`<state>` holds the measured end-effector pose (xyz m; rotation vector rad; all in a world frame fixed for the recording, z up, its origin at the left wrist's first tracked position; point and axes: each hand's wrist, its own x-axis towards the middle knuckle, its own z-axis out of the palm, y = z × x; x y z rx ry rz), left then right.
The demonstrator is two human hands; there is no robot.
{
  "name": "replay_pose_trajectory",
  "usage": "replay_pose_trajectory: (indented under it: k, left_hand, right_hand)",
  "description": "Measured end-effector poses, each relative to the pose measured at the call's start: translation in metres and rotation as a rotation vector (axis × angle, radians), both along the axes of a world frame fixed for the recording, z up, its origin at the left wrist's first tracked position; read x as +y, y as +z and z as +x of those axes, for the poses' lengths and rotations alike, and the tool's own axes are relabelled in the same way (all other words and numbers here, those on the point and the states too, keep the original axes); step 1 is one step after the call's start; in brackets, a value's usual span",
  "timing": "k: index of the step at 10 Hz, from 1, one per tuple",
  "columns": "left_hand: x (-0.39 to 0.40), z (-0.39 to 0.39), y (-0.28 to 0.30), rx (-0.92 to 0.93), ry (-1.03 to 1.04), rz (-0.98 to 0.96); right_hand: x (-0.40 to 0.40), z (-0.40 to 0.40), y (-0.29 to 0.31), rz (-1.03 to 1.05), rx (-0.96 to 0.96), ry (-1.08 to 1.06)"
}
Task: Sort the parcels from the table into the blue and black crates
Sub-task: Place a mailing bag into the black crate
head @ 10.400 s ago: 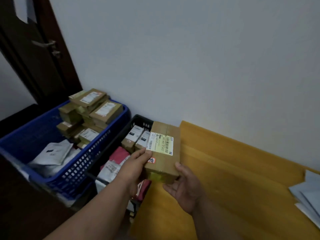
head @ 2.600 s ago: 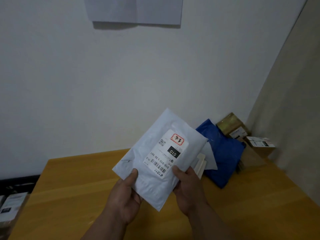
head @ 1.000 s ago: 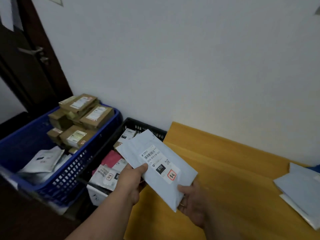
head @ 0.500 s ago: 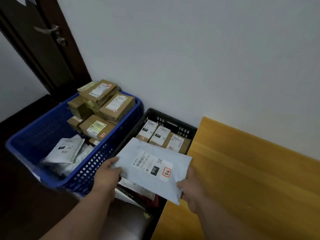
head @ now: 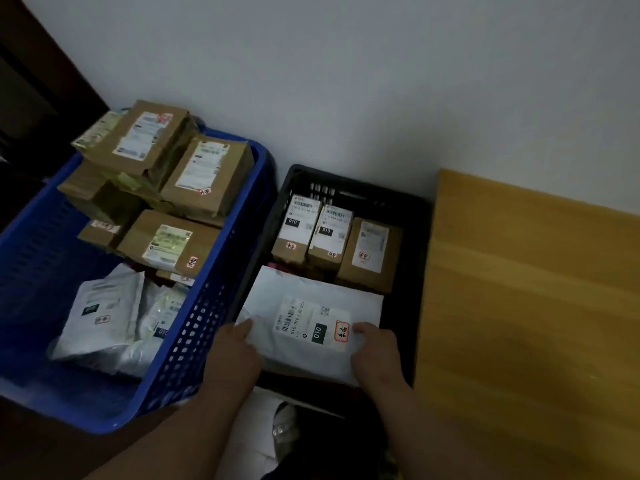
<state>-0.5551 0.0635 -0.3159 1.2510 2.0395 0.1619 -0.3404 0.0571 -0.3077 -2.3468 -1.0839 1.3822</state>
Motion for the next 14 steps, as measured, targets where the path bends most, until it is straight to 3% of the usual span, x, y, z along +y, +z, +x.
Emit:
replay_pose_trajectory:
  k: [2, 3, 6, 9, 12, 14]
  left_hand:
    - [0.002, -0.004, -0.027, 0.233, -0.413, -0.455]
    - [0.001, 0.001, -0.03, 0.253, -0.53, -0.546]
    - [0.008, 0.062, 0.014, 0.092, -0.519, -0.262]
    - [-0.051, 0.211, 0.123, -0.225, -0.455, 0.065]
    - [-0.151, 0.385, 0.17, -0.403, -0.556, 0.062]
    - [-0.156, 0.464, 0.165, -0.394, -0.616, 0.034]
  right_hand:
    - [-0.016, -0.024, -0.033, -0.233, 0.18, -0.154]
    - [-0.021, -0.025, -0.026, -0.352, 0.08, 0.245]
    - [-0.021, 0.002, 0.031, -0.056, 0.214, 0.057]
    - [-0.108, 0.136, 0.116, 0.243, 0.172, -0.132]
    - [-0.247, 0.322, 0.14, 0.228, 0.055, -0.466]
    - [-0.273, 0.39, 0.131, 0.208, 0.08, -0.533]
